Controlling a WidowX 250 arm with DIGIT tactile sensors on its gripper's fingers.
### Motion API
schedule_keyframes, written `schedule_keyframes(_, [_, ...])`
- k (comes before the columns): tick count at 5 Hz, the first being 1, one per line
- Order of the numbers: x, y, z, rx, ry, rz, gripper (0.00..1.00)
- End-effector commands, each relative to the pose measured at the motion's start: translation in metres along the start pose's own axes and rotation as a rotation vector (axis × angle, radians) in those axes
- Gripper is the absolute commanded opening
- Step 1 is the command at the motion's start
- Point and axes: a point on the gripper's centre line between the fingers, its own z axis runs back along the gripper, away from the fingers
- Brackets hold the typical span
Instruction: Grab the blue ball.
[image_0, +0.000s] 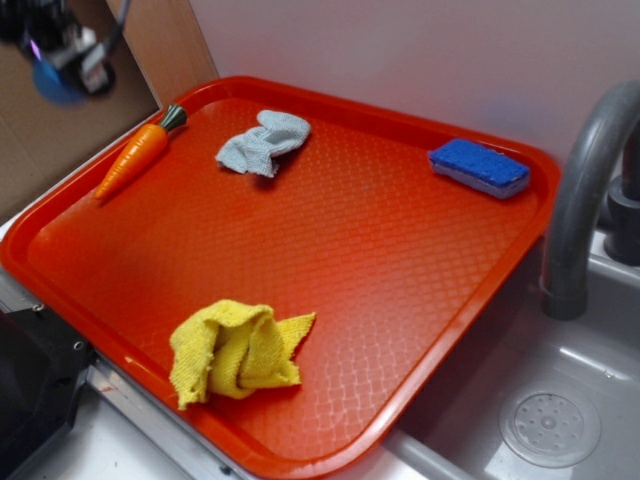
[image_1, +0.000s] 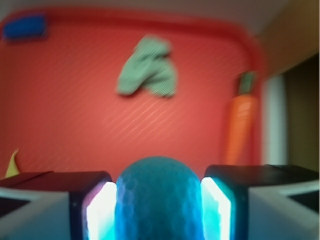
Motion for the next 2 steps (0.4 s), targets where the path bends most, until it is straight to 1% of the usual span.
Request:
schedule_keyframes(1, [0.0095,-0.0180,0.0408,-0.079,0.080,0.040,0.00])
schedule_keyframes(2, [0.0018,-0.0237,0.0354,-0.073,0.091,0.035,0.00])
